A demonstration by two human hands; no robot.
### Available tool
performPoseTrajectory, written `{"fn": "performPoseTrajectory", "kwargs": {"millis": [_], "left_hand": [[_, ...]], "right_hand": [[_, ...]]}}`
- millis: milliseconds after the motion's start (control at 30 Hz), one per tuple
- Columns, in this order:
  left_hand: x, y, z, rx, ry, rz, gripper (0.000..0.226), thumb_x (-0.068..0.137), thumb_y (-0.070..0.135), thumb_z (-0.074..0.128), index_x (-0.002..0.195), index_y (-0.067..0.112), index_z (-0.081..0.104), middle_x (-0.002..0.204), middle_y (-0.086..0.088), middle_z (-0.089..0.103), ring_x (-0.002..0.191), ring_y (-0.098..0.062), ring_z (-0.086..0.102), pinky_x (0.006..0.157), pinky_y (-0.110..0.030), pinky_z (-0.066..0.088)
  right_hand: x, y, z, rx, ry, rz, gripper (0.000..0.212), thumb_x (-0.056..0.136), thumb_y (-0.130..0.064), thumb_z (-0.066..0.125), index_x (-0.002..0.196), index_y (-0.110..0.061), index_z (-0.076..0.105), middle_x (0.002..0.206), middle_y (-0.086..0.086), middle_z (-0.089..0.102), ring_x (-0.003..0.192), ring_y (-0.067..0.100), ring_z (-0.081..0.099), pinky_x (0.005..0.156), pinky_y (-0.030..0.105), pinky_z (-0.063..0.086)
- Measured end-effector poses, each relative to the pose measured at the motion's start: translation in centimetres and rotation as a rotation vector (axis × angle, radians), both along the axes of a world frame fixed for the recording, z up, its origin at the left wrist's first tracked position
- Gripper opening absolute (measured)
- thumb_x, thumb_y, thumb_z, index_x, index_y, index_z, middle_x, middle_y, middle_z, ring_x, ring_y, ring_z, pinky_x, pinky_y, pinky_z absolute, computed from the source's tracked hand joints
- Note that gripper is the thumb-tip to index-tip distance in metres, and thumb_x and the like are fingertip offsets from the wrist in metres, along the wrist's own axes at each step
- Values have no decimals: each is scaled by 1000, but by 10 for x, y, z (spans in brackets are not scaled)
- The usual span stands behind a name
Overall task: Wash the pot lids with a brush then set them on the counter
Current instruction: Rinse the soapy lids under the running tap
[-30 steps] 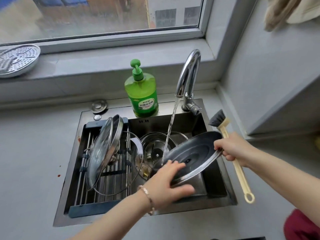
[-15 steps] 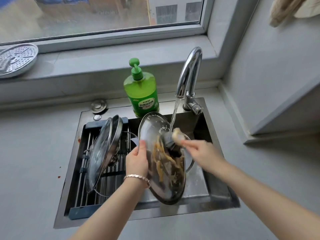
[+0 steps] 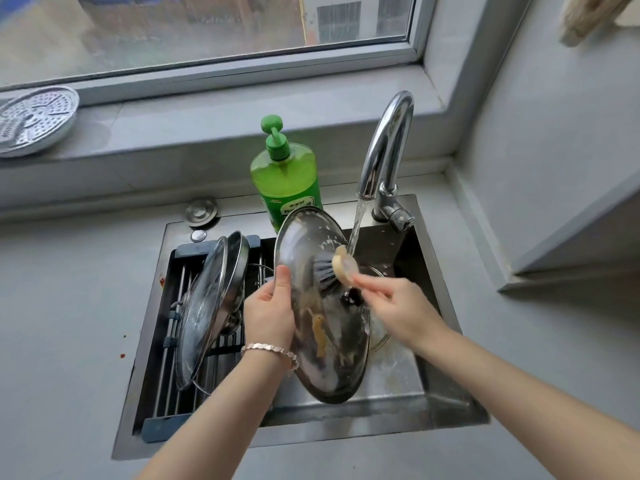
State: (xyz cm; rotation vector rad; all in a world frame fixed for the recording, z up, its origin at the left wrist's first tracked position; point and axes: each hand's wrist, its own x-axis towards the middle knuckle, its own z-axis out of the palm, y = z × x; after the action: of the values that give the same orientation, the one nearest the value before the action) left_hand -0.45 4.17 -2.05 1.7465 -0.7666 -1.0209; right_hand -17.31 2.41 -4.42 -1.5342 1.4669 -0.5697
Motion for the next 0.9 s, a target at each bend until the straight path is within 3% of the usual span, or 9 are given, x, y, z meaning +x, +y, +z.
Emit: {"fn": "performPoseTrajectory", "kwargs": {"millis": [100, 200, 333, 467, 533, 633, 733, 833, 900], "left_hand": [[-4, 2, 0, -9, -36, -77, 53, 91, 37, 50, 48, 15, 28, 40, 5, 28, 36, -9, 25, 40, -20, 22], [-4, 2, -3, -9, -75, -112, 54, 91, 38, 49, 47, 16, 27, 39, 7, 26, 33, -4, 21, 37, -16, 17], [-4, 9, -5, -82, -80, -187, 53, 93, 28, 46, 44, 14, 30, 33, 11, 29, 31, -2, 25, 36, -11, 20], [-1, 15, 0, -190, -121, -270, 50, 88, 29, 46, 46, 5, 36, 38, 7, 30, 35, -4, 26, 39, -12, 21], [4, 17, 0, -208, -108, -289, 58, 85, 38, 48, 49, -7, 40, 44, -6, 31, 40, -10, 28, 41, -18, 22], [8, 18, -2, -210, -113, -290, 66, 89, 43, 49, 49, -8, 38, 45, -6, 30, 43, -14, 27, 43, -20, 21], [5, 12, -1, -186, -135, -268, 51, 80, 43, 45, 46, 5, 35, 39, 7, 27, 37, -7, 26, 40, -16, 20], [4, 2, 3, -132, -137, -205, 53, 80, 45, 43, 45, 5, 35, 36, 11, 30, 34, -5, 26, 39, -16, 21], [5, -6, 2, -85, -113, -121, 54, 85, 45, 43, 47, 6, 40, 34, 10, 34, 32, -3, 28, 38, -17, 24]], "right_hand": [[-5, -15, -1, 22, 93, -108, 32, 94, -20, 50, 122, -33, 60, 100, -4, 70, 80, 11, 60, 76, 26, 45], [12, 2, 22, -99, 52, 40, 34, 93, -18, 51, 120, -36, 60, 110, -6, 69, 95, 15, 64, 87, 33, 51], [8, -27, 27, -58, 65, 33, 32, 96, -21, 47, 122, -35, 59, 72, -11, 68, 53, 12, 48, 53, 27, 39], [-17, -69, 1, 39, 151, -128, 31, 95, -19, 48, 123, -21, 60, 96, -3, 71, 90, 19, 63, 82, 28, 48], [-28, -74, -15, 169, 132, -187, 32, 95, -14, 48, 125, -15, 59, 75, -6, 60, 69, 7, 52, 60, 11, 41], [-26, -74, -20, 252, 116, -211, 33, 95, -13, 47, 126, -15, 59, 62, -12, 40, 55, 2, 32, 35, 8, 32], [-6, -69, -3, 93, 61, -148, 30, 95, -19, 49, 123, -24, 61, 81, -8, 65, 74, 12, 59, 63, 11, 46], [16, -37, 20, -24, 23, -9, 33, 94, -19, 49, 122, -32, 59, 70, -13, 62, 58, 3, 52, 56, 17, 41], [24, 1, 25, -123, 31, 115, 37, 92, -23, 45, 124, -38, 57, 85, -5, 70, 70, 12, 62, 65, 27, 51]]}}
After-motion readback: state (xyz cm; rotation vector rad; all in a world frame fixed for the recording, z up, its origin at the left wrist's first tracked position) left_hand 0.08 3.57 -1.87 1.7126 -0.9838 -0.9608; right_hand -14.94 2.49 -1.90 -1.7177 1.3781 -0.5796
